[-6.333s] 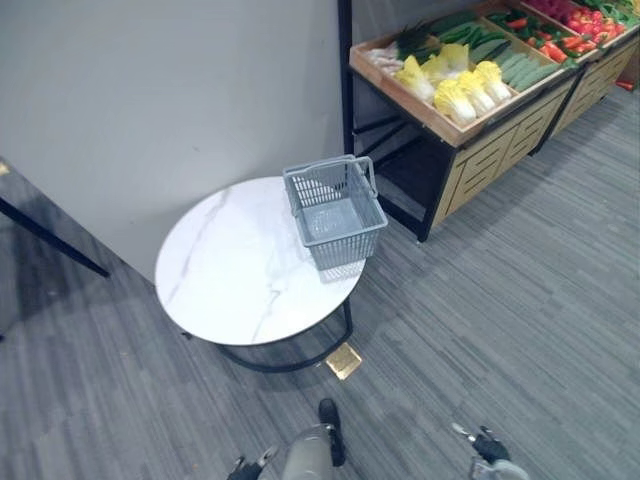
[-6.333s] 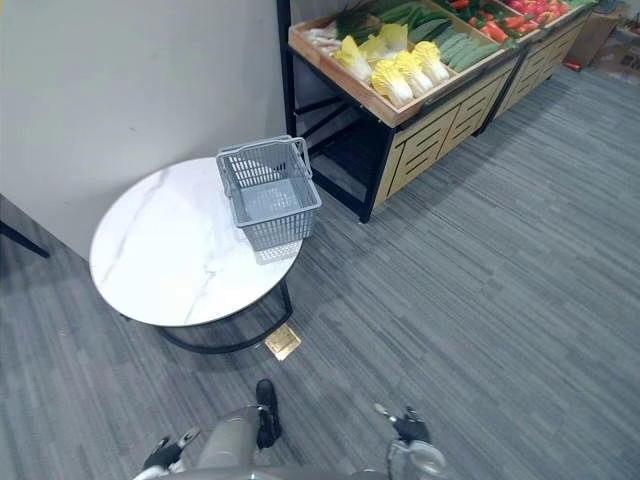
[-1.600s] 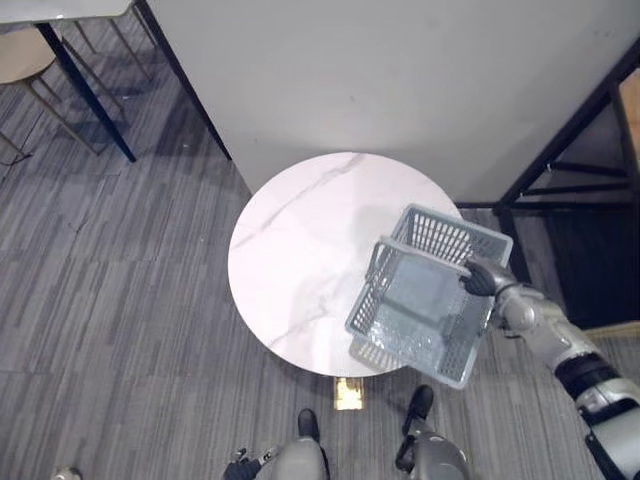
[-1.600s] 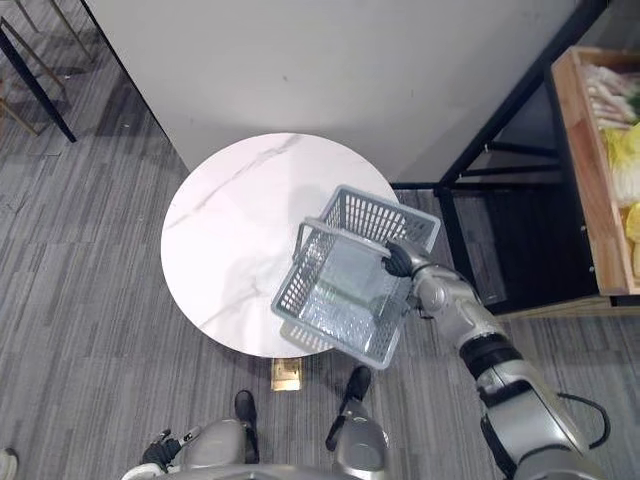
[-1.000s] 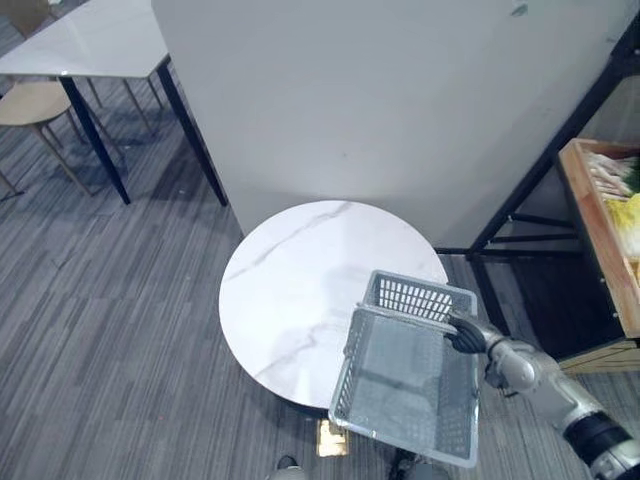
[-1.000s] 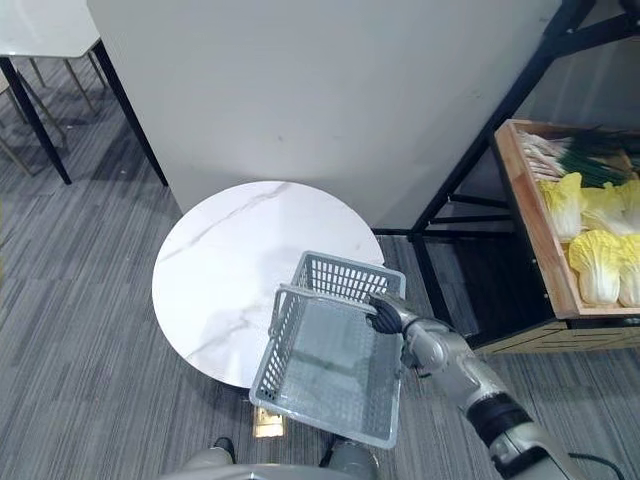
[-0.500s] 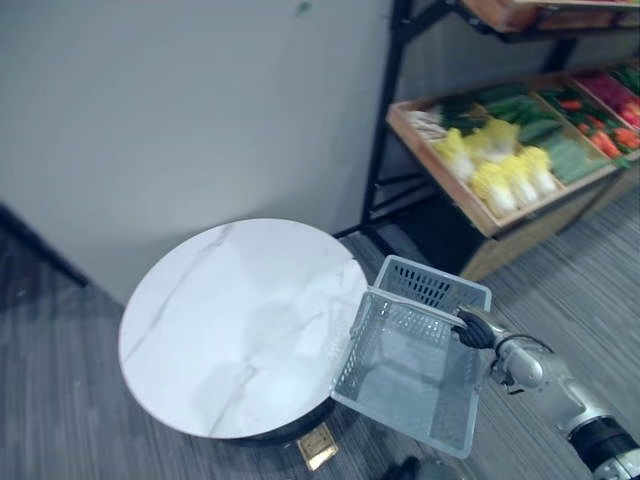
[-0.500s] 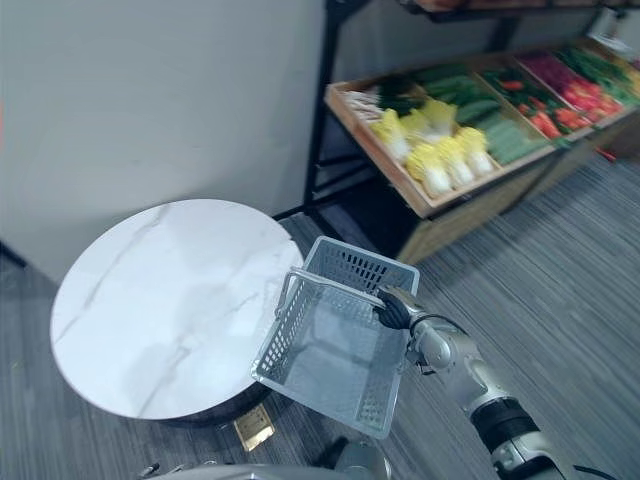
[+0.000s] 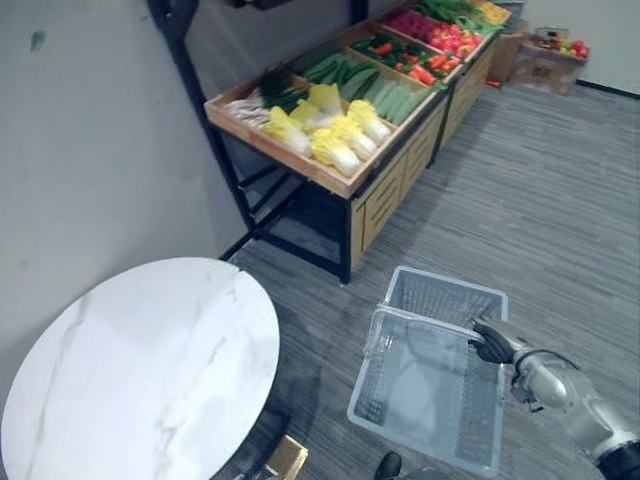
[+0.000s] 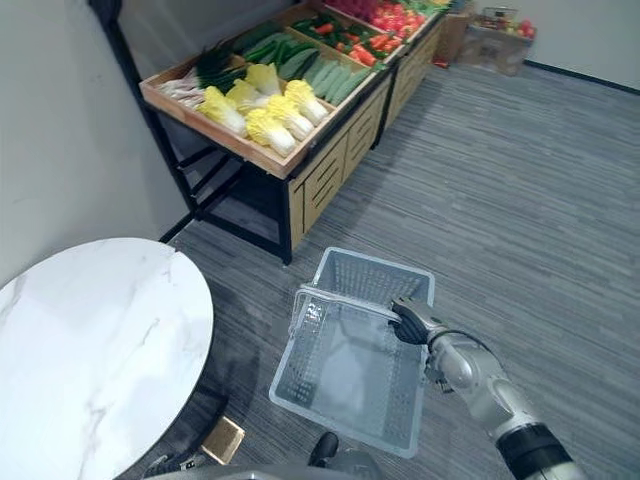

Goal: Pick vegetable in the basket

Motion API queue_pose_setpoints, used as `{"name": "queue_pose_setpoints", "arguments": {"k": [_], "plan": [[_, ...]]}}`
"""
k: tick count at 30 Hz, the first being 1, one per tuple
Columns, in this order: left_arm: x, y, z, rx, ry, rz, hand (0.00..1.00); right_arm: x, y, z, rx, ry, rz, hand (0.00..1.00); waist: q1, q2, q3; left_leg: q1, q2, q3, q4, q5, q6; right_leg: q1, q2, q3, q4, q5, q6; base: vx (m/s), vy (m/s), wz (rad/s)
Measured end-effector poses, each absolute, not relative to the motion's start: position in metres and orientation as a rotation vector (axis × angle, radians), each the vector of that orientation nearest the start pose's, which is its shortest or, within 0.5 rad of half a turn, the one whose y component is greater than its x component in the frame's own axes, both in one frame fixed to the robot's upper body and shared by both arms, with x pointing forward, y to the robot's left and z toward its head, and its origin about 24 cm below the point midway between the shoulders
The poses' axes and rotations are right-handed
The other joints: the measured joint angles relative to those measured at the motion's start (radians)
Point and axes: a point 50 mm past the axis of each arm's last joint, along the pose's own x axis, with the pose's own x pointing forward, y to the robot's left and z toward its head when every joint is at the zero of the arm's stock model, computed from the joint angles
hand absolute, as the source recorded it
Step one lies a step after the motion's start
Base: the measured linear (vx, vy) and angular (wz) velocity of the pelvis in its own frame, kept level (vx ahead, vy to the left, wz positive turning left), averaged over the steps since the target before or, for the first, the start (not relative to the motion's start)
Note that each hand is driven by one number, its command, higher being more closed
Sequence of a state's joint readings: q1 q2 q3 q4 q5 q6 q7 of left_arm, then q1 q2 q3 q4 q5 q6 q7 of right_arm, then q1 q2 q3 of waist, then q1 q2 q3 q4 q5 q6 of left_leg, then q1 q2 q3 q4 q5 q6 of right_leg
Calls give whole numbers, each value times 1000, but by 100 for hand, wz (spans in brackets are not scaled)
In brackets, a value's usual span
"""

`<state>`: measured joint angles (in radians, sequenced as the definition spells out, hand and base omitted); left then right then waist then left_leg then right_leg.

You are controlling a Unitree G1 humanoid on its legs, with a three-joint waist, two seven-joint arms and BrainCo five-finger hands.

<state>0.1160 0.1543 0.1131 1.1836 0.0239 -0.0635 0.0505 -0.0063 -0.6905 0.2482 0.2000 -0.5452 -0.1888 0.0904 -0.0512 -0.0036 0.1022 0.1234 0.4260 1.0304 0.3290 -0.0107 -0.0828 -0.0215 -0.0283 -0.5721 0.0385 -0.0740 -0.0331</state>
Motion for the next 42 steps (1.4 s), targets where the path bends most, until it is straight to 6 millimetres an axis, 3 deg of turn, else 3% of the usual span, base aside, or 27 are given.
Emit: {"name": "queue_pose_setpoints", "arguments": {"k": [2, 3, 4, 7, 10, 13, 14, 16, 17, 20, 22, 24, 25, 27, 29, 31, 32, 33, 35, 37, 38, 39, 41, 42], "plan": [[56, 223, -167, 115, 1218, 235, 0, 240, -237, 22, -1223, 112, 425, 100, 1, 3, 15, -40, 18, -150, 112, -8, 9, 12, 2, 57, -4, -1, -2, -17, -9, -78], [56, 219, -168, 111, 1214, 236, 0, 241, -238, 24, -1220, 104, 415, 100, 2, 16, 21, -95, -35, -341, 154, -62, -7, 7, -4, 108, -4, 1, 1, -8, 27, -100], [55, 216, -168, 102, 1212, 237, 0, 240, -237, 23, -1211, 104, 417, 100, 8, 21, 24, -120, -83, -451, 157, -93, -18, 0, -3, 148, -4, 4, 5, 3, 34, -112], [56, 212, -167, 80, 1178, 254, 0, 240, -233, 20, -1175, 106, 430, 100, 41, 34, 36, -165, -216, -700, 70, -152, -30, -13, 22, 281, -21, 21, 29, 24, 25, -141], [61, 209, -166, 65, 1138, 257, 0, 241, -233, 18, -1166, 115, 430, 100, 51, 54, 49, -230, -256, -862, -53, -158, -37, -40, 53, 348, -21, 30, 44, 53, 61, -109], [61, 207, -166, 44, 1126, 273, 0, 238, -241, 9, -1169, 176, 428, 100, 58, 62, 59, -279, -296, -1018, -171, -153, -36, -50, 51, 422, -19, 35, 52, 105, 128, -73], [61, 205, -166, 36, 1124, 276, 0, 238, -243, 7, -1170, 188, 427, 100, 60, 66, 61, -279, -300, -1037, -189, -144, -34, -49, 51, 436, -18, 36, 53, 159, 198, -76], [59, 202, -167, 28, 1130, 273, 0, 235, -249, 0, -1168, 229, 426, 100, 80, 85, 60, -270, -301, -1038, -207, -24, -24, -43, 53, 492, -1, 37, 55, 207, 251, -84], [59, 203, -166, 30, 1131, 275, 0, 235, -247, -2, -1158, 233, 425, 100, 81, 78, 64, -263, -309, -1021, -206, -24, -17, -42, 43, 504, 2, 38, 56, 266, 327, -61], [63, 212, -165, 55, 1121, 277, 0, 231, -250, -2, -1127, 229, 396, 100, 67, 44, 78, -249, -368, -991, -221, -33, 0, -41, -20, 524, -6, 34, 87, 194, 308, -10], [62, 215, -164, 67, 1126, 273, 0, 227, -251, -6, -1094, 247, 365, 100, 70, 28, 80, -236, -391, -976, -213, -57, 36, -45, -45, 531, 26, 17, 111, 127, 209, -9], [61, 216, -165, 81, 1141, 263, 0, 227, -254, -11, -1063, 273, 335, 100, 82, 24, 83, -196, -396, -938, -201, -95, 65, -88, -55, 552, 166, -2, 131, 120, 203, -39], [61, 216, -165, 89, 1144, 257, 0, 228, -254, -11, -1054, 269, 321, 100, 82, 24, 83, -182, -395, -928, -201, -104, 70, -111, -55, 553, 224, -7, 129, 117, 210, -62], [61, 221, -164, 134, 1150, 232, 0, 229, -255, -9, -1023, 250, 255, 100, 70, 10, 88, -114, -400, -888, -205, -149, 104, -200, -77, 524, 495, -5, 126, 80, 162, -47], [65, 229, -161, 178, 1141, 218, 0, 227, -255, -11, -993, 251, 215, 100, 51, -1, 91, -56, -408, -873, -205, -179, 129, -245, -116, 479, 654, 11, 102, 110, 109, -18], [74, 232, -159, 203, 1128, 207, 0, 224, -254, -16, -974, 266, 205, 100, 25, -15, 90, -6, -409, -873, -219, -189, 139, -267, -155, 415, 726, -30, 87, 213, 78, -4], [84, 236, -157, 221, 1105, 208, 0, 222, -255, -20, -965, 286, 201, 100, 21, -15, 90, 9, -405, -872, -228, -190, 137, -284, -165, 390, 722, -51, 85, 296, 30, 1], [109, 235, -150, 233, 1030, 191, 0, 219, -257, -27, -953, 322, 199, 100, 16, -7, 95, 11, -390, -877, -233, -194, 127, -317, -171, 354, 656, -60, 86, 298, 9, 5], [142, 229, -138, 245, 924, 168, 0, 216, -260, -32, -953, 354, 194, 100, 16, 8, 106, 12, -371, -882, -234, -202, 108, -336, -170, 337, 522, -49, 101, 235, -34, 10], [187, 220, -116, 264, 761, 137, 0, 216, -270, -30, -953, 379, 148, 100, 19, 26, 123, 37, -350, -892, -243, -224, 71, -342, -181, 345, 279, 9, 139, 339, -125, 10], [195, 218, -110, 265, 727, 135, 0, 216, -273, -30, -952, 386, 133, 100, 18, 27, 124, 46, -348, -898, -248, -231, 60, -341, -184, 351, 219, 35, 139, 426, -225, 16], [210, 215, -100, 269, 664, 131, 0, 214, -277, -30, -947, 398, 112, 100, 15, 21, 125, 71, -343, -905, -258, -247, 33, -331, -191, 354, 129, 81, 138, 378, -234, 21], [221, 219, -87, 284, 584, 148, 0, 209, -277, -34, -928, 421, 93, 100, -2, -13, 116, 122, -332, -927, -253, -288, -35, -299, -208, 351, 99, 109, 133, 383, -306, 38], [223, 221, -84, 290, 570, 154, 0, 208, -277, -35, -920, 429, 84, 100, -5, -15, 112, 131, -317, -940, -244, -302, -54, -301, -206, 350, 120, 176, 134, 553, -504, 33]]}}
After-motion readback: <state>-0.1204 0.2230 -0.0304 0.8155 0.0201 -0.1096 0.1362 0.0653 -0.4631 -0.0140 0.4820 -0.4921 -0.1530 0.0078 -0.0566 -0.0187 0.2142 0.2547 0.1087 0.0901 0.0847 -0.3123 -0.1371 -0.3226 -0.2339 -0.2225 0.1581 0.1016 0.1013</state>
